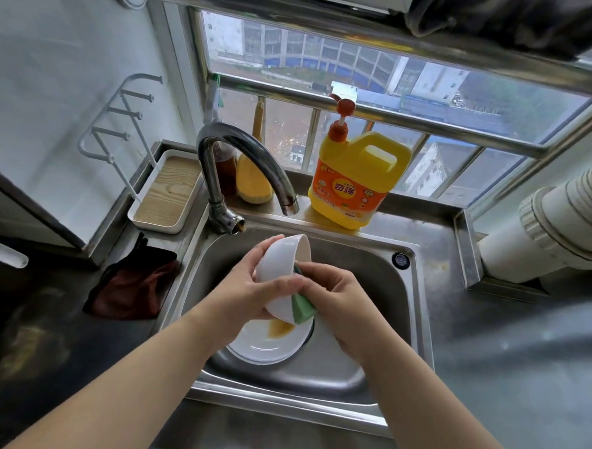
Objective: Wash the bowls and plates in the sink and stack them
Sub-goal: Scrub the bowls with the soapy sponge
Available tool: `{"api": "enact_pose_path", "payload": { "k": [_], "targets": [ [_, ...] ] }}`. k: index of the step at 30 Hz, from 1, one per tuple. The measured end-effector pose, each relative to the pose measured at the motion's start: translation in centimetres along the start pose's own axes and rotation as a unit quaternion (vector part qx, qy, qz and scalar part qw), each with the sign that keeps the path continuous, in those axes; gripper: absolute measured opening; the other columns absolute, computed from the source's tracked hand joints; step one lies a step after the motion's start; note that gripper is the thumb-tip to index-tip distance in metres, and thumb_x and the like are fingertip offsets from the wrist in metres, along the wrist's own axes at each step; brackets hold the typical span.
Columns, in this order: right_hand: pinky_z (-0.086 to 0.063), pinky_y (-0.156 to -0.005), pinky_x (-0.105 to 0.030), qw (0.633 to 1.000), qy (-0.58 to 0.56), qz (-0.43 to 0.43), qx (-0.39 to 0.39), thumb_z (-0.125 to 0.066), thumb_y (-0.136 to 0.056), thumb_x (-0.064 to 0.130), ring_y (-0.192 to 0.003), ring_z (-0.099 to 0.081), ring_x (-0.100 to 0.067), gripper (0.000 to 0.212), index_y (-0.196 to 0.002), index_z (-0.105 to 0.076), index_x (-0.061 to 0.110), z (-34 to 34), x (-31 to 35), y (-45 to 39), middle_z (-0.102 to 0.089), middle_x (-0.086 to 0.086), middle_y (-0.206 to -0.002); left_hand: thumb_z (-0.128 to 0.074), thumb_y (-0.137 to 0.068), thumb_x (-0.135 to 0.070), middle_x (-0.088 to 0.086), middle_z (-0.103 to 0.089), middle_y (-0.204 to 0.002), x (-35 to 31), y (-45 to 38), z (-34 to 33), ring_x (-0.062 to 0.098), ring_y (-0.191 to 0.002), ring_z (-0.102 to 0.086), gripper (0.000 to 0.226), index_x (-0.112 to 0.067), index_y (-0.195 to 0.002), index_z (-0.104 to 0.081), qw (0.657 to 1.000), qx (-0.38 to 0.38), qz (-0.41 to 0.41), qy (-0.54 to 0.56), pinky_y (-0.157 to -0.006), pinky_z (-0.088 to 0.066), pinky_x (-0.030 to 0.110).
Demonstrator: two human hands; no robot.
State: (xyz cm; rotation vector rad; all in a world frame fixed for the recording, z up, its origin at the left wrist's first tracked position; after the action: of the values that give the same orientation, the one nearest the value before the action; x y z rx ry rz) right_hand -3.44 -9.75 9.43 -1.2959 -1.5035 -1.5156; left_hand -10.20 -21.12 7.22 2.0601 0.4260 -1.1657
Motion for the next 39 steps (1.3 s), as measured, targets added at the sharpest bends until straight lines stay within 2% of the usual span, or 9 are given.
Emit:
{"api": "enact_pose_path", "payload": {
  "k": [3, 6, 9, 13, 19, 25, 31, 35, 39],
  "targets": [
    [-0.048, -0.100, -0.037, 0.990, 0.114, 0.073, 0.049, -0.068, -0.083, 0.008, -0.111, -0.061, -0.014, 0.028, -0.097, -0.074, 0.030, -0.3, 0.3, 0.1, -0.063, 0.011, -0.121, -0.080, -0.059, -0.035, 0.013, -0.061, -0.122, -0.6, 0.1, 0.3, 0.034, -0.109, -0.063, 0.076, -0.033, -0.130, -0.053, 1.000, 0.015, 0.009, 0.008, -0.074, -0.056, 0.047],
    [-0.040, -0.104, -0.030, 0.921, 0.357, 0.136, 0.083, -0.069, -0.083, 0.008, -0.115, -0.050, -0.006, 0.030, -0.104, -0.073, 0.030, -0.2, 0.9, 0.1, -0.050, 0.030, -0.125, -0.074, -0.065, -0.033, 0.010, -0.064, -0.114, -0.9, 0.2, 0.3, 0.031, -0.100, -0.067, 0.055, -0.032, -0.117, -0.058, 0.999, 0.000, 0.033, 0.004, -0.068, -0.058, 0.046],
    [-0.040, -0.100, -0.033, 0.850, 0.495, 0.168, 0.068, -0.071, -0.082, 0.014, -0.114, -0.049, -0.017, 0.028, -0.107, -0.072, 0.026, -0.2, 1.2, -0.1, -0.055, 0.018, -0.131, -0.069, -0.068, -0.036, 0.014, -0.064, -0.115, -0.9, 0.1, 0.2, 0.035, -0.099, -0.067, 0.050, -0.029, -0.116, -0.056, 0.998, 0.000, 0.063, -0.004, -0.072, -0.058, 0.049],
    [-0.053, -0.084, -0.045, 0.763, 0.569, 0.293, -0.088, -0.067, -0.076, 0.018, -0.098, -0.059, -0.031, 0.022, -0.095, -0.075, 0.022, 0.4, 1.4, -0.1, -0.065, 0.000, -0.122, -0.073, -0.059, -0.048, 0.017, -0.065, -0.120, -0.7, 0.1, 0.3, 0.035, -0.102, -0.067, 0.075, -0.023, -0.127, -0.054, 0.994, 0.029, 0.101, -0.010, -0.072, -0.057, 0.043],
    [-0.040, -0.102, -0.035, 0.666, 0.620, 0.410, -0.064, -0.053, -0.088, 0.021, -0.117, -0.050, -0.023, 0.028, -0.108, -0.072, 0.024, 0.7, 1.9, 0.1, -0.058, 0.006, -0.133, -0.073, -0.057, -0.048, 0.015, -0.061, -0.127, -0.4, 0.7, -0.1, 0.034, -0.109, -0.064, 0.079, -0.021, -0.129, -0.055, 0.991, 0.050, 0.126, 0.015, -0.071, -0.057, 0.042],
    [-0.054, -0.080, -0.037, 0.789, 0.549, 0.266, -0.066, -0.049, -0.081, 0.031, -0.084, -0.060, -0.028, 0.034, -0.105, -0.073, 0.026, 0.6, -0.7, -0.1, -0.068, 0.003, -0.118, -0.082, -0.051, -0.031, 0.013, -0.059, -0.121, -1.2, 0.2, 0.0, 0.035, -0.106, -0.063, 0.077, -0.037, -0.123, -0.055, 1.000, 0.012, 0.020, -0.008, -0.070, -0.057, 0.046],
    [-0.054, -0.080, -0.029, 0.987, 0.160, -0.012, 0.011, -0.064, -0.088, 0.015, -0.085, -0.067, -0.014, 0.016, -0.098, -0.074, 0.023, 0.6, -2.0, 0.0, -0.073, -0.002, -0.093, -0.088, -0.041, -0.029, 0.009, -0.060, -0.112, -0.3, 0.2, 0.0, 0.025, -0.090, -0.068, 0.095, -0.038, -0.128, -0.051, 0.999, -0.004, -0.043, -0.020, -0.070, -0.059, 0.042],
    [-0.056, -0.071, -0.029, 0.989, -0.116, -0.090, 0.020, -0.058, -0.090, 0.010, -0.079, -0.066, -0.019, 0.020, -0.107, -0.069, 0.004, 0.4, -1.9, 0.2, -0.070, -0.014, -0.093, -0.097, -0.035, -0.035, 0.014, -0.058, -0.120, 0.3, 0.1, 0.0, 0.026, -0.092, -0.068, 0.107, -0.039, -0.131, -0.050, 0.999, 0.045, -0.028, 0.011, -0.067, -0.057, 0.036],
    [-0.057, -0.072, -0.036, 0.972, -0.221, -0.081, -0.005, -0.053, -0.093, 0.015, -0.083, -0.064, -0.025, 0.030, -0.117, -0.064, 0.001, 0.4, -0.9, 0.0, -0.067, -0.021, -0.102, -0.097, -0.036, -0.035, 0.015, -0.057, -0.126, 0.7, 0.0, -0.1, 0.029, -0.100, -0.067, 0.105, -0.041, -0.130, -0.051, 0.998, 0.047, -0.015, 0.027, -0.069, -0.057, 0.039]
  ]
}}
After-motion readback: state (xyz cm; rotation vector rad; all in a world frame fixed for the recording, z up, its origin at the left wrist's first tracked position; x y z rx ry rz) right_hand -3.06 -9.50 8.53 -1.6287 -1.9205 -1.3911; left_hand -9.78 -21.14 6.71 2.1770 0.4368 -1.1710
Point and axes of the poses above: each hand's wrist, its own y-axis away from the middle knuckle, its own z-axis out of the back of the hand, x = y × z, the point moved 5 cm from there along -y, towards the middle knuckle
